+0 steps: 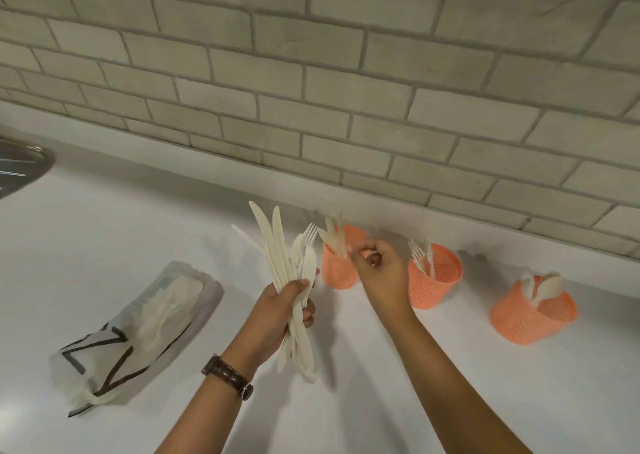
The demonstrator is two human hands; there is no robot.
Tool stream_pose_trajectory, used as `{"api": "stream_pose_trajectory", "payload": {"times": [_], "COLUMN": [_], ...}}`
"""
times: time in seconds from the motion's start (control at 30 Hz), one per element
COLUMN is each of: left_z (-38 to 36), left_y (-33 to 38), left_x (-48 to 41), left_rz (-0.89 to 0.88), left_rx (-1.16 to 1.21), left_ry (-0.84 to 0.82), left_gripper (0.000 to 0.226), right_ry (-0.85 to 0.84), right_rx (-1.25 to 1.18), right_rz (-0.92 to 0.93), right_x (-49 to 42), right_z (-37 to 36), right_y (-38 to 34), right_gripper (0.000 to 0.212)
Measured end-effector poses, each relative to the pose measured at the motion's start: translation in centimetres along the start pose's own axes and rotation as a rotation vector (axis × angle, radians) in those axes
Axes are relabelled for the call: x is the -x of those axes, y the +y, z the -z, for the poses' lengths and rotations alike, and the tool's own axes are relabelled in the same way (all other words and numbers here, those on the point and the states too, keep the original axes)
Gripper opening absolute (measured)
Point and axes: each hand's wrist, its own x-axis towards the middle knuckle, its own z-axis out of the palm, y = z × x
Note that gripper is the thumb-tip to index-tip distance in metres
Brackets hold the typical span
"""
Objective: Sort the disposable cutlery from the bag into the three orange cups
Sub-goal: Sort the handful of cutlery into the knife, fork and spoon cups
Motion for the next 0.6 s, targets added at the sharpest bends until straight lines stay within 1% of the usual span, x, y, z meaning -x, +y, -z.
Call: {"api": "stream_pose_trajectory", "payload": {"times": [0.07,0.1,0.17,0.23,0.3,0.37,0.43,0.53,0.6], "left_z": [-0.7,-1.1,-1.9,-2.6,-2.9,-2.9,-2.6,-1.6,-0.8], "left_y": [-0.3,-0.4,-0.5,-0.5,-0.6,-0.6,-0.6,-0.6,-0.7], "left_x": [-0.2,-0.3,-0.3,-0.2,-0.2,-0.4,-0.7,-1.0,-1.1], "left_rz": [0.026,0.028,0.013,-0.003,-0.01,0.006,0.031,0.055,0.069], "left_rx": [-0.046,-0.075,-0.119,-0.146,-0.163,-0.156,-0.163,-0.159,-0.14], "left_ry": [-0.021,-0.033,-0.064,-0.096,-0.115,-0.091,-0.035,0.052,0.099], "left_gripper": [0.016,0.012,0.007,0.01,0.017,0.02,0.023,0.021,0.015], "right_ry": [-0.145,-0.197,-0.215,-0.183,-0.165,-0.126,-0.045,0.124,0.224], "right_rx": [-0.114,-0.138,-0.153,-0.16,-0.179,-0.228,-0.273,-0.351,-0.299], "right_rz": [-0.056,-0.094,-0.158,-0.173,-0.184,-0.227,-0.249,-0.146,-0.016], "right_x": [2.0,2.7,3.3,3.3,3.0,2.4,1.2,-1.6,-3.7], "right_z": [0.4,0.5,0.7,1.0,1.5,2.2,3.0,4.1,4.5], "right_y": [-0.8,-1.0,-1.0,-1.1,-1.2,-1.7,-2.2,-3.5,-4.4], "right_gripper": [0.005,0.006,0.009,0.006,0.005,0.006,0.009,0.015,0.02]}}
